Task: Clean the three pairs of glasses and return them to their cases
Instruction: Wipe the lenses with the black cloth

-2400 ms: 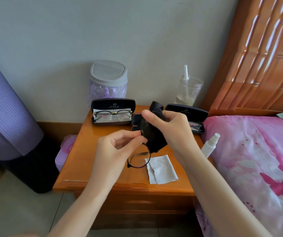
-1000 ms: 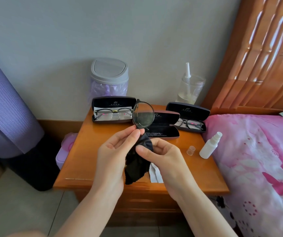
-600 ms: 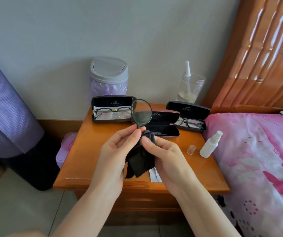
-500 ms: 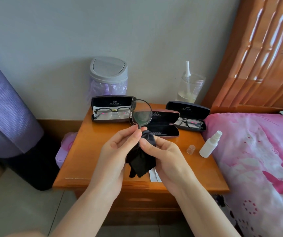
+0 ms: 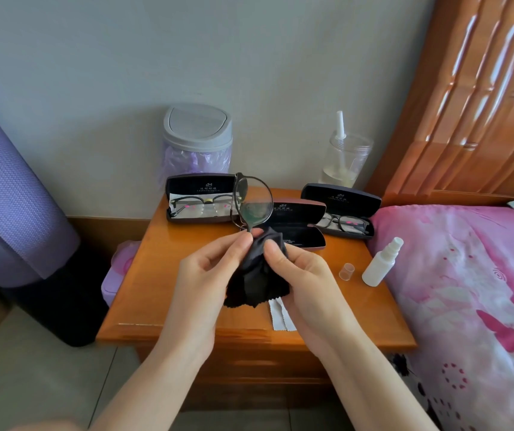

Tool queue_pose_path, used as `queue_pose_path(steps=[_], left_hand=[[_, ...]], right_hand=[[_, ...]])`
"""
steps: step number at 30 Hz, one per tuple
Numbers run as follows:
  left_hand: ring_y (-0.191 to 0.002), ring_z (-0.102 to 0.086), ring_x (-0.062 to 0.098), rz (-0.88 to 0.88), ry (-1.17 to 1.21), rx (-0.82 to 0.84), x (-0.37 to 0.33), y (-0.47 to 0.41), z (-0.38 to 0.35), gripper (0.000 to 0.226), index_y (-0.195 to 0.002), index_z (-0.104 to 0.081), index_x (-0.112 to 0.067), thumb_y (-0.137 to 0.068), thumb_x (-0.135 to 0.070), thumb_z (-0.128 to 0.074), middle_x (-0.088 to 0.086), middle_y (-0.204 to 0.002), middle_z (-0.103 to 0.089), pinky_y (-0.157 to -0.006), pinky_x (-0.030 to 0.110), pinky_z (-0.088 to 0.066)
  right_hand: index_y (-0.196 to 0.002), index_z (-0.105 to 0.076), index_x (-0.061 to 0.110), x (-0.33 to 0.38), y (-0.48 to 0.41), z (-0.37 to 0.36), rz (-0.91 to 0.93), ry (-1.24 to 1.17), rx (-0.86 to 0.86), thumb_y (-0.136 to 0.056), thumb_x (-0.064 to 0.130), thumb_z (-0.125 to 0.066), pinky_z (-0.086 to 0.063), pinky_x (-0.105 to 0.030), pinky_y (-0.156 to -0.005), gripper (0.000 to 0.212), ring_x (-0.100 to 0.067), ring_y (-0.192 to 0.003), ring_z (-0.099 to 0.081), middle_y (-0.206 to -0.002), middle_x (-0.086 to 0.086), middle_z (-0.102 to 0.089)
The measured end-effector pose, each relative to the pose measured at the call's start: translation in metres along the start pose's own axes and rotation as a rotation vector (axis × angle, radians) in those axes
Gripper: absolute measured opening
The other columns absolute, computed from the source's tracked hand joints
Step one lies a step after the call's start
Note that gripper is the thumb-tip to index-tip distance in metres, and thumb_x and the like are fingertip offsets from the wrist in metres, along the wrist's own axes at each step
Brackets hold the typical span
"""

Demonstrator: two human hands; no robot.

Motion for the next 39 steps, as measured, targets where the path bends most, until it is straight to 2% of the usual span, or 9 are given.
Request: queue_pose_path(steps=[5, 9, 16, 19, 22, 26, 31, 34, 39], left_hand=[[-0.088, -0.070, 0.004, -0.013, 0.019, 0.009, -0.001, 0.002, -0.002, 0.020, -0.075, -0.077, -0.037, -0.069, -0.036, -0.058, -0.010, -0.087, -0.075, -0.066, 0.014, -0.054], [-0.087, -0.070, 0.007, -0.031, -0.050, 0.007, -0.003, 0.002, -0.002, 0.024, -0.093, -0.072, -0.028, -0.076, -0.033, -0.056, -0.006, -0.090, -0.075, -0.063, 0.016, -0.054], [-0.092, -0.070, 0.008, -0.028, 0.018, 0.016, -0.005, 0.001, -0.005, 0.025, -0.093, -0.074, -0.030, -0.071, -0.032, -0.061, -0.005, -0.095, -0.075, -0.066, 0.018, -0.055], [-0.094, -0.070, 0.009, 0.047, 0.109, 0.030, -0.002, -0.003, -0.006, 0.021, -0.085, -0.077, -0.030, -0.071, -0.032, -0.061, -0.006, -0.097, -0.075, -0.069, 0.020, -0.057], [-0.096, -0.070, 0.011, 0.065, 0.147, 0.031, -0.002, -0.006, -0.005, 0.027, -0.095, -0.074, -0.025, -0.074, -0.032, -0.060, -0.003, -0.099, -0.075, -0.071, 0.021, -0.057], [-0.105, -0.066, 0.013, 0.077, 0.182, -0.017, 0.000, -0.007, 0.000, 0.030, -0.097, -0.075, -0.025, -0.073, -0.036, -0.060, -0.003, -0.104, -0.074, -0.081, 0.026, -0.056], [-0.098, -0.069, 0.009, 0.087, 0.197, -0.040, -0.001, -0.004, 0.001, 0.024, -0.087, -0.077, -0.027, -0.071, -0.035, -0.061, -0.005, -0.095, -0.075, -0.063, 0.019, -0.056], [-0.098, -0.069, 0.015, 0.086, 0.149, -0.019, -0.001, -0.003, 0.001, 0.028, -0.094, -0.076, -0.024, -0.073, -0.037, -0.061, 0.001, -0.098, -0.074, -0.068, 0.023, -0.058], [-0.092, -0.071, 0.013, 0.050, 0.088, 0.007, -0.003, 0.000, -0.002, 0.024, -0.088, -0.077, -0.026, -0.076, -0.035, -0.059, 0.000, -0.094, -0.075, -0.073, 0.026, -0.058]], right_hand=[[-0.099, -0.071, 0.010, 0.001, -0.001, 0.001, -0.010, -0.005, -0.040, -0.066, 0.032, -0.070, -0.053, -0.038, -0.093, 0.040, -0.022, -0.099, -0.068, -0.096, -0.009, -0.074], [-0.102, -0.072, 0.007, 0.000, -0.004, 0.002, 0.013, -0.018, -0.102, -0.064, 0.039, -0.069, -0.051, -0.039, -0.096, 0.050, -0.020, -0.100, -0.068, -0.096, -0.007, -0.074], [-0.094, -0.073, 0.017, 0.003, -0.002, 0.000, 0.046, -0.027, -0.059, -0.075, 0.038, -0.060, -0.053, -0.031, -0.091, 0.031, -0.016, -0.100, -0.068, -0.095, -0.003, -0.074], [-0.100, -0.071, 0.017, 0.004, 0.000, 0.001, 0.044, -0.029, -0.060, -0.079, 0.038, -0.057, -0.052, -0.030, -0.092, 0.033, -0.014, -0.104, -0.067, -0.100, -0.001, -0.074], [-0.104, -0.070, 0.016, 0.000, 0.004, 0.002, 0.013, -0.059, -0.057, -0.082, 0.036, -0.055, -0.051, -0.028, -0.091, 0.033, -0.011, -0.103, -0.067, -0.102, 0.000, -0.074], [-0.107, -0.070, 0.012, -0.006, 0.014, 0.002, -0.006, -0.009, -0.029, -0.081, 0.034, -0.057, -0.054, -0.023, -0.081, 0.036, -0.012, -0.098, -0.069, -0.099, -0.003, -0.075], [-0.102, -0.071, 0.016, -0.007, 0.016, -0.002, -0.036, 0.051, 0.006, -0.079, 0.023, -0.068, -0.054, -0.017, -0.071, 0.024, -0.013, -0.091, -0.071, -0.094, -0.002, -0.076], [-0.099, -0.073, 0.017, -0.005, 0.012, -0.003, -0.032, 0.057, -0.009, -0.068, 0.028, -0.073, -0.054, -0.018, -0.070, 0.032, -0.015, -0.089, -0.072, -0.092, -0.002, -0.076], [-0.100, -0.074, 0.017, -0.001, 0.005, -0.005, 0.000, -0.017, -0.049, -0.064, 0.032, -0.073, -0.051, -0.033, -0.093, 0.039, -0.017, -0.101, -0.068, -0.097, -0.001, -0.075]])
Point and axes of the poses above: each hand's wrist, its own y-axis away from the middle knuckle, its own z-axis out of the back of the hand, x = y × z, the point moved 6 cm from there along -y, towards the middle knuckle
